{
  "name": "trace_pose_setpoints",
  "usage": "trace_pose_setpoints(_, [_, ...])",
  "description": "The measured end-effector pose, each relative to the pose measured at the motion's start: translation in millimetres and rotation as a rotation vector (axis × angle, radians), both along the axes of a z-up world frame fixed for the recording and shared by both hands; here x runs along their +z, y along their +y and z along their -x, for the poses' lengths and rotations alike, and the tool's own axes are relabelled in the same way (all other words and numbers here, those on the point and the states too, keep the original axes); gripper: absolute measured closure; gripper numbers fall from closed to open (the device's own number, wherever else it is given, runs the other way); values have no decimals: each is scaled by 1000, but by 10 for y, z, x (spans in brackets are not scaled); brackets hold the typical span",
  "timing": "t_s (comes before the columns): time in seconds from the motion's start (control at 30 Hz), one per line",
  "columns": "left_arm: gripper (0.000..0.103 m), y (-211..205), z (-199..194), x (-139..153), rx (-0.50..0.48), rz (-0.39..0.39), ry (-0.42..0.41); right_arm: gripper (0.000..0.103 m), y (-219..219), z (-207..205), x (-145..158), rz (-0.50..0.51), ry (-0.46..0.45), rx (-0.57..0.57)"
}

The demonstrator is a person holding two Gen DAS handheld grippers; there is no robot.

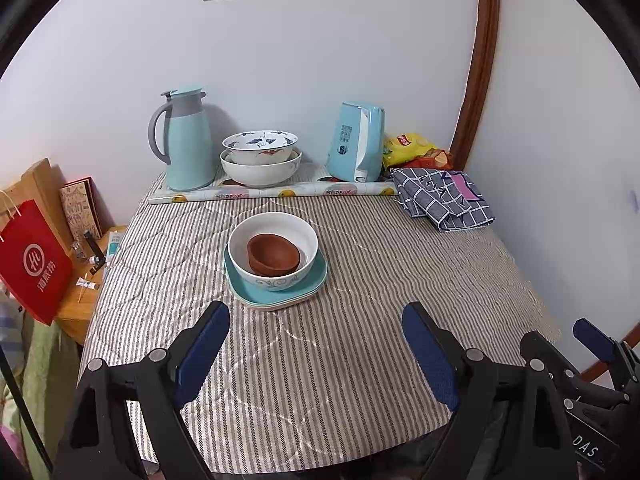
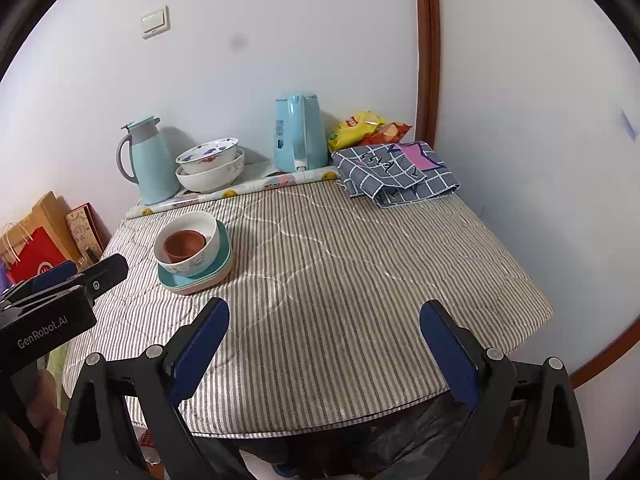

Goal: Organize plates and bowls

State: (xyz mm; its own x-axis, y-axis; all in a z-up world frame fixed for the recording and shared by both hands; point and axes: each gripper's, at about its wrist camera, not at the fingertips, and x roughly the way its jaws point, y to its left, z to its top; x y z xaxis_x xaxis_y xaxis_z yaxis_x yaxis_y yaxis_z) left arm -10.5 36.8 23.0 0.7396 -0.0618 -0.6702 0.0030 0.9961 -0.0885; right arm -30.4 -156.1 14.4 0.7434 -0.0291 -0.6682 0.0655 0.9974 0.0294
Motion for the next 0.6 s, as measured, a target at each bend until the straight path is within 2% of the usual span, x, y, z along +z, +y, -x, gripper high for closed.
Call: trace_pose_setpoints(0.6, [15, 4, 22, 10, 2, -2, -5, 8, 15, 24, 15, -1, -6, 4])
